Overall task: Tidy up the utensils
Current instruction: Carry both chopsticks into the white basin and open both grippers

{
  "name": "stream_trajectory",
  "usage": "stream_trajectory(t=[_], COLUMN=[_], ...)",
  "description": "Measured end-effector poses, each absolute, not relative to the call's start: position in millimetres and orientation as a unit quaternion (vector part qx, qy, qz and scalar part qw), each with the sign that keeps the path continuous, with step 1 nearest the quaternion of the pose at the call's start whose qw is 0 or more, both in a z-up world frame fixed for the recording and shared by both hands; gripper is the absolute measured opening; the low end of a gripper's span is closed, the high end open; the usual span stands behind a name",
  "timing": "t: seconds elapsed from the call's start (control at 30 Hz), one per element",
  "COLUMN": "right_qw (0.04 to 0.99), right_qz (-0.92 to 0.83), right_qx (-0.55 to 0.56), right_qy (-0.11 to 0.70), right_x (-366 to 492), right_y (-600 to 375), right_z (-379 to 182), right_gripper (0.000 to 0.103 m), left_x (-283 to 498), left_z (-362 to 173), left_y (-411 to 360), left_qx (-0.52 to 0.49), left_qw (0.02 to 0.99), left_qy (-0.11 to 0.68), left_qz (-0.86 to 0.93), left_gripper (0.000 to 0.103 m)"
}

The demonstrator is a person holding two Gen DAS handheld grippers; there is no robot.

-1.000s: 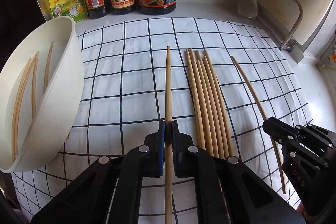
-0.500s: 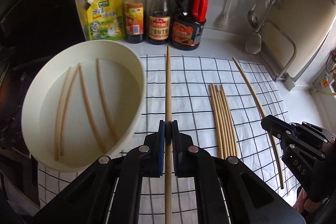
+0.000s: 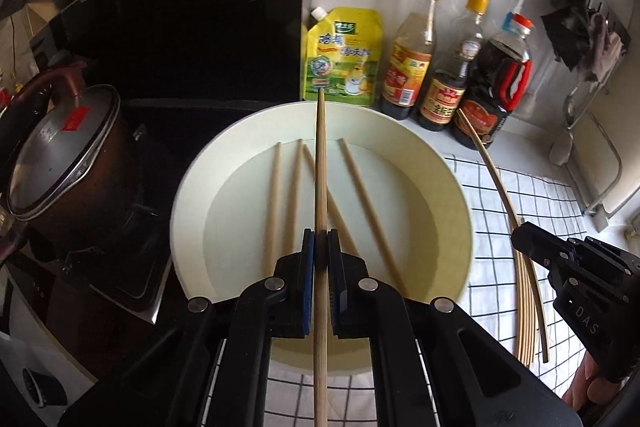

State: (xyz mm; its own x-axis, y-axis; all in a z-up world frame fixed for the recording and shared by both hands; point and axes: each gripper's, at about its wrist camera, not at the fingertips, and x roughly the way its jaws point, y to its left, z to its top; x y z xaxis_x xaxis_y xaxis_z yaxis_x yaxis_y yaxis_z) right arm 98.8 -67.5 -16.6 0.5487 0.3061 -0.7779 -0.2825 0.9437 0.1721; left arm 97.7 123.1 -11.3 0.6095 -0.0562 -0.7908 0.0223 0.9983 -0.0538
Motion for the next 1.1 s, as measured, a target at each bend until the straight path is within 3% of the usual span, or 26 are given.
stream_trajectory(t=[0.37, 1.1], right_qw=[0.858, 0.831], right_qz=[0.179, 0.162], right_qx=[0.016, 0.023], right_qy=[0.481, 0.531], right_x=[162.5, 188.4], right_y=[-1.4, 6.5], right_z=[-48.9, -92.3], right_gripper=[0.006, 0.007], left_x=[151.1, 175.0], left_z=[-49.2, -97.5], left_y=[144.5, 147.0], left_qx=[-0.02, -0.015], left_qw=[0.879, 0.853], left_qy=[0.475, 0.521], left_qz=[-0.03, -0.025], left_gripper=[0.007, 0.007])
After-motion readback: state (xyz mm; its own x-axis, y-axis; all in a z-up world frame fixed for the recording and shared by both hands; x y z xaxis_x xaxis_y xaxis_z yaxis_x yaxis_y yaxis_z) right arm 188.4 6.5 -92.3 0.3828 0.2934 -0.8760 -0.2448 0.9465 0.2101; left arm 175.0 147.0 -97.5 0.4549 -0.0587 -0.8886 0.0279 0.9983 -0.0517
